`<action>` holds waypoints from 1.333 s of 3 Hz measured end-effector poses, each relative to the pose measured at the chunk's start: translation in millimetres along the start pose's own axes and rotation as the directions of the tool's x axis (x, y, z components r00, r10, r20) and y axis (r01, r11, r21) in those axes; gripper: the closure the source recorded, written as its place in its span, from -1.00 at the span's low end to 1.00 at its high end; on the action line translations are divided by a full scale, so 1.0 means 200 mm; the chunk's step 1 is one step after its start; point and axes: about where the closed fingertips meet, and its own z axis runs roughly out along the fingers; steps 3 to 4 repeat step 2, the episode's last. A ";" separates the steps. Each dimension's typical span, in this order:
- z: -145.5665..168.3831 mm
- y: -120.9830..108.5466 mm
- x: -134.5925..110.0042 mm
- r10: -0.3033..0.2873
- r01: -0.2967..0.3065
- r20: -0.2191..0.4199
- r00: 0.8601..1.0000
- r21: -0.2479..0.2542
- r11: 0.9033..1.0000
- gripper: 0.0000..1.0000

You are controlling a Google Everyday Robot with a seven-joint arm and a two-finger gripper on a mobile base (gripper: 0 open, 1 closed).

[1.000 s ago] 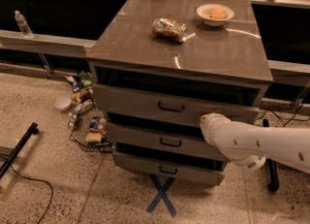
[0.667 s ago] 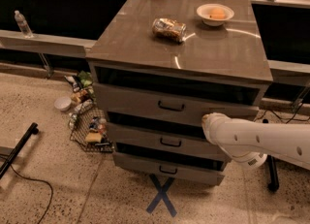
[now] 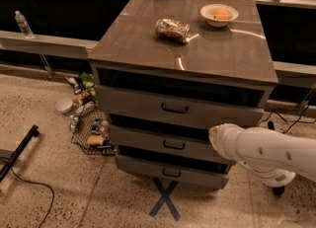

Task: Close top drawer

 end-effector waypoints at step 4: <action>-0.06 -0.04 -0.03 -0.007 0.007 0.017 1.000 0.012 1.000 0.19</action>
Offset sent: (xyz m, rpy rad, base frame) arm -0.0039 0.0045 0.0116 0.0086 -0.0087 0.0153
